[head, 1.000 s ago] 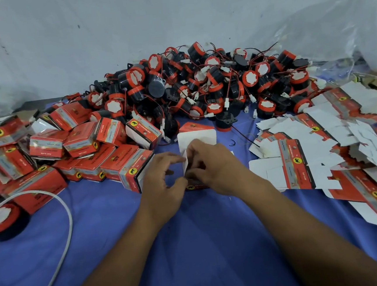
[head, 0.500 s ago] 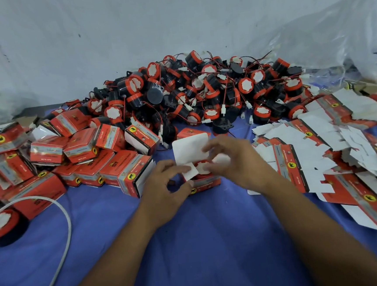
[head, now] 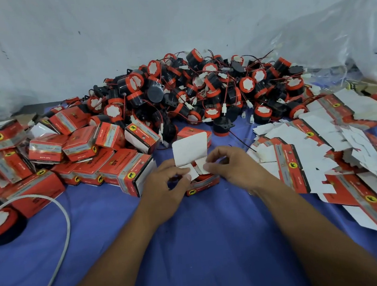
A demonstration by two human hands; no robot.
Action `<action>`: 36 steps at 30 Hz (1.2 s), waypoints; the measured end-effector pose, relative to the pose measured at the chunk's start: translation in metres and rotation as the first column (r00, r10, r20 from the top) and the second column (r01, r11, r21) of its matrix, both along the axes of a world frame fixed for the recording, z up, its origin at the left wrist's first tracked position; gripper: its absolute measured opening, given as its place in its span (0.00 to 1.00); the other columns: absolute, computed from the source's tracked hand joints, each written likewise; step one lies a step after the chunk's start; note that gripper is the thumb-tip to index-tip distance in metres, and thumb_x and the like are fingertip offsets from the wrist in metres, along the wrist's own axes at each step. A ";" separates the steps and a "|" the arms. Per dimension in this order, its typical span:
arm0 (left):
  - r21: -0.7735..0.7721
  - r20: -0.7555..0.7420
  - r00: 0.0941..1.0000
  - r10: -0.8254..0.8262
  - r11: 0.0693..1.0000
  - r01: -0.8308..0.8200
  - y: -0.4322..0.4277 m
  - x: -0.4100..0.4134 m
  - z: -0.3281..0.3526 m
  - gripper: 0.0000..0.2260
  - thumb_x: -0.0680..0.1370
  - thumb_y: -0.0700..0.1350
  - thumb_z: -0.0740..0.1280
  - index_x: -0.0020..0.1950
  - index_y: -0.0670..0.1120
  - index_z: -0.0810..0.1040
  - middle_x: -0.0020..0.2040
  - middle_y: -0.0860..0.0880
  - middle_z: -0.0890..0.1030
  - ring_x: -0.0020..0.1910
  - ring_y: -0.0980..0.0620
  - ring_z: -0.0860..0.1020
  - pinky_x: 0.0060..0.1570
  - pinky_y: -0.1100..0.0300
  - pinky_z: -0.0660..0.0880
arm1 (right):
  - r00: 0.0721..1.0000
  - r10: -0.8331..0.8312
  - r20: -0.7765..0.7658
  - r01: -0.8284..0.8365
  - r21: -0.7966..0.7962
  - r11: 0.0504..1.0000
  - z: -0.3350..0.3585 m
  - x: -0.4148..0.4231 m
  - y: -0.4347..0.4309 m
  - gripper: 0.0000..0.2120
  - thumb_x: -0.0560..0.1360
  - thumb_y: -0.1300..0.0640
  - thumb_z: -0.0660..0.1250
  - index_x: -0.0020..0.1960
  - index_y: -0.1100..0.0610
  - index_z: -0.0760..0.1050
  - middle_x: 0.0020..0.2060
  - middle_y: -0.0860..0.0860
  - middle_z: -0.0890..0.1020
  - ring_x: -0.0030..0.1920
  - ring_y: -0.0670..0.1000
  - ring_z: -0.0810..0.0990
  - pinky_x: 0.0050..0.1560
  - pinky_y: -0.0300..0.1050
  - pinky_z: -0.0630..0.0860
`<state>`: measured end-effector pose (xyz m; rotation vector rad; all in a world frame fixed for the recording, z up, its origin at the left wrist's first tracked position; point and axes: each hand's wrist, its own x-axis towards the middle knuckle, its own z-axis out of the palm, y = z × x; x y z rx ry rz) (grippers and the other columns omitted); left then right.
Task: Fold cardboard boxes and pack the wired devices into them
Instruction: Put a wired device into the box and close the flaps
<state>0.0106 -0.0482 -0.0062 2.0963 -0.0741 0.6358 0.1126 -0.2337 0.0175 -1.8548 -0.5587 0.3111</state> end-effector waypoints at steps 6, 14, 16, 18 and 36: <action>-0.257 -0.053 0.996 -0.077 0.964 0.061 -0.001 0.002 0.000 0.24 0.76 0.36 0.69 0.65 0.54 0.65 0.59 0.59 0.81 0.60 0.58 0.79 0.52 0.59 0.78 | 0.977 0.173 0.123 -0.185 0.094 0.978 0.005 -0.007 0.006 0.27 0.76 0.70 0.68 0.70 0.48 0.70 0.62 0.46 0.79 0.63 0.48 0.78 0.56 0.55 0.81; -0.064 -0.051 0.999 0.001 0.998 -0.004 0.007 0.000 0.001 0.12 0.78 0.35 0.68 0.60 0.45 0.81 0.64 0.53 0.78 0.64 0.57 0.75 0.62 0.51 0.76 | 0.949 0.260 0.176 -0.240 -0.128 0.962 0.003 -0.004 -0.009 0.23 0.72 0.43 0.72 0.66 0.45 0.79 0.68 0.39 0.75 0.69 0.37 0.71 0.66 0.43 0.74; -0.083 -0.066 0.997 -0.038 0.996 0.032 0.005 -0.003 0.004 0.14 0.76 0.40 0.68 0.61 0.44 0.81 0.65 0.53 0.77 0.65 0.59 0.74 0.63 0.51 0.75 | 0.947 0.243 0.211 -0.218 -0.139 0.966 0.001 -0.003 -0.007 0.22 0.74 0.48 0.73 0.67 0.49 0.78 0.68 0.42 0.75 0.68 0.37 0.71 0.65 0.41 0.74; -0.063 -0.084 0.995 -0.057 0.997 0.052 0.005 -0.006 0.006 0.18 0.73 0.44 0.68 0.62 0.44 0.79 0.66 0.53 0.76 0.67 0.59 0.73 0.65 0.52 0.74 | 0.945 0.239 0.224 -0.214 -0.129 0.968 0.000 -0.003 -0.006 0.22 0.75 0.52 0.74 0.67 0.53 0.77 0.65 0.45 0.76 0.65 0.41 0.75 0.64 0.43 0.75; -0.007 -0.008 1.000 -0.030 1.000 0.030 0.007 -0.003 0.006 0.12 0.79 0.38 0.68 0.62 0.44 0.82 0.63 0.53 0.79 0.63 0.63 0.75 0.62 0.66 0.73 | 0.938 0.229 0.261 -0.202 -0.125 0.971 -0.002 -0.002 -0.003 0.15 0.79 0.53 0.69 0.66 0.52 0.80 0.62 0.47 0.78 0.62 0.47 0.78 0.64 0.51 0.75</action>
